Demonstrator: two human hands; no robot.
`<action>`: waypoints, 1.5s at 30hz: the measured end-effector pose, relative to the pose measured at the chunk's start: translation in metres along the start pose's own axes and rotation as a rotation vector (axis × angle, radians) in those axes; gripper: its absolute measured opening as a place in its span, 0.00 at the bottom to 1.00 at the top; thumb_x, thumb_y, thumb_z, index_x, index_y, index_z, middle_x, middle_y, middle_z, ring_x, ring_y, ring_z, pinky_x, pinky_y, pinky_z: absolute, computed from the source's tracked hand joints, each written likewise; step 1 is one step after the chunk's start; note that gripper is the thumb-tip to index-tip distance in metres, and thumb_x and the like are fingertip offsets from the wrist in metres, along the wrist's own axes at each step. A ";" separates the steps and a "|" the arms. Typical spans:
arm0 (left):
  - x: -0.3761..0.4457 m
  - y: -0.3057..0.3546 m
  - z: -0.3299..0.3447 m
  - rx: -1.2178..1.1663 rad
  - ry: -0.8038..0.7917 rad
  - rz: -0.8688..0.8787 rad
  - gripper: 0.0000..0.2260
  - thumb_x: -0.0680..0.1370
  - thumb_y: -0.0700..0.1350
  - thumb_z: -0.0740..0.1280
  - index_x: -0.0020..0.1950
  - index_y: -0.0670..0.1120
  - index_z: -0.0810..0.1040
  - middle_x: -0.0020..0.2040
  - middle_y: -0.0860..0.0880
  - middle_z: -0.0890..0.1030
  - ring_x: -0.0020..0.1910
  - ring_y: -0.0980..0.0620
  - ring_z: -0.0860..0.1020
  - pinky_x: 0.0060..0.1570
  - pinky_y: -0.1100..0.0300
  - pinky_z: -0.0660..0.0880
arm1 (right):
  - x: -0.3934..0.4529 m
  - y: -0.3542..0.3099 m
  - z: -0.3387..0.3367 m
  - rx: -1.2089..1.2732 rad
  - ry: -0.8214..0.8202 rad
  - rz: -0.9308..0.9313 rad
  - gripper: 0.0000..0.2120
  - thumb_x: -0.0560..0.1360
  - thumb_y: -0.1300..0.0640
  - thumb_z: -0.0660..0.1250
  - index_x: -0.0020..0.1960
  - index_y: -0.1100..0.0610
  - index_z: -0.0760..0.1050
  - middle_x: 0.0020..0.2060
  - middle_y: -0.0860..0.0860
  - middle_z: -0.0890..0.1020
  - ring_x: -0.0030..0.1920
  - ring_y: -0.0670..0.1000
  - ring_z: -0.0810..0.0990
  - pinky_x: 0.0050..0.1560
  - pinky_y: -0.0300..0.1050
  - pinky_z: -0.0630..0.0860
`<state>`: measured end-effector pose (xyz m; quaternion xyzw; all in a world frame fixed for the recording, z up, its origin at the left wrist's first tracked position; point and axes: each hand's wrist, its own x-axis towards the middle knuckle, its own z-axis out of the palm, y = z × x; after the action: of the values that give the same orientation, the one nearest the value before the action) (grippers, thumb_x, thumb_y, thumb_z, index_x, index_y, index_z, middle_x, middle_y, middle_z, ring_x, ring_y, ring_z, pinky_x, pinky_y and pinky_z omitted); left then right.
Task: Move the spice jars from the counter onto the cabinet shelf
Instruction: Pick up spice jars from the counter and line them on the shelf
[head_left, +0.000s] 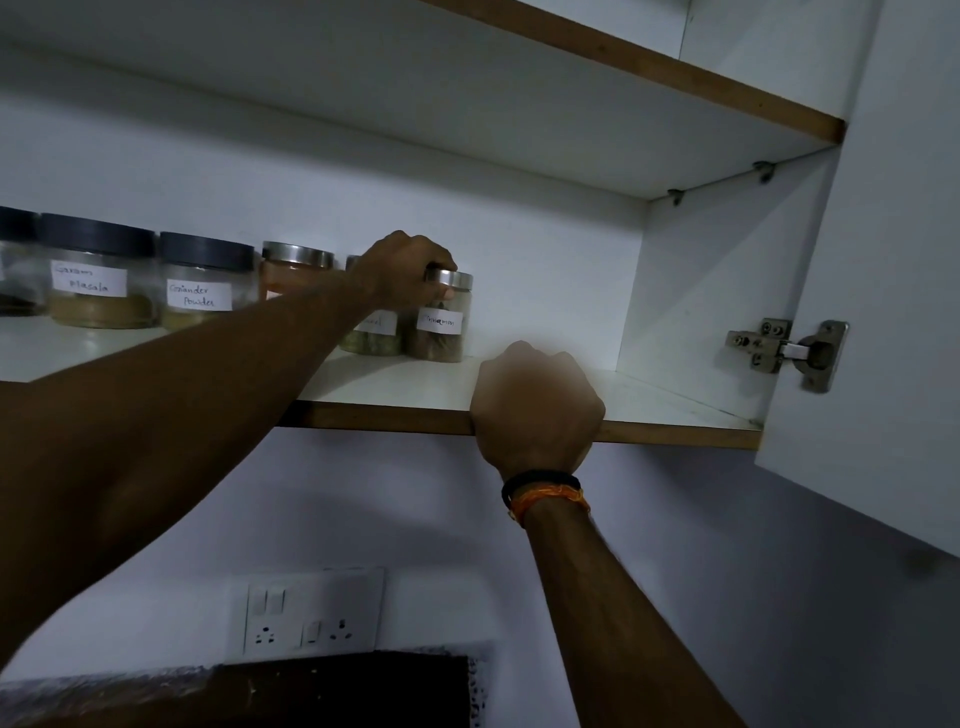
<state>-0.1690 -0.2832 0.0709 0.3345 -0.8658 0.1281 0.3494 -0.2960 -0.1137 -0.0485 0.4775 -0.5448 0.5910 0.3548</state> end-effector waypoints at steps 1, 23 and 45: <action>0.000 0.000 0.000 0.005 0.002 -0.002 0.15 0.79 0.47 0.70 0.62 0.42 0.81 0.58 0.43 0.84 0.54 0.42 0.80 0.49 0.56 0.71 | 0.000 0.000 0.000 0.003 0.001 -0.001 0.14 0.72 0.53 0.63 0.31 0.57 0.76 0.24 0.48 0.70 0.27 0.47 0.66 0.34 0.34 0.57; -0.030 0.029 -0.019 0.078 0.069 0.037 0.25 0.78 0.46 0.70 0.75 0.44 0.70 0.75 0.44 0.71 0.74 0.44 0.68 0.74 0.48 0.62 | 0.000 0.001 -0.002 -0.012 -0.037 0.003 0.13 0.72 0.54 0.62 0.30 0.57 0.74 0.24 0.47 0.66 0.27 0.49 0.67 0.31 0.37 0.61; -0.191 0.108 -0.075 -0.038 -0.178 -0.014 0.32 0.78 0.55 0.70 0.78 0.45 0.65 0.75 0.44 0.71 0.73 0.45 0.69 0.70 0.51 0.65 | -0.052 -0.001 -0.058 -0.158 -0.414 -0.272 0.19 0.78 0.52 0.63 0.67 0.58 0.75 0.60 0.56 0.80 0.62 0.58 0.76 0.69 0.58 0.66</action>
<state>-0.1010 -0.0752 -0.0054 0.3439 -0.8933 0.0788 0.2785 -0.2897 -0.0508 -0.0948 0.6278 -0.5813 0.3831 0.3481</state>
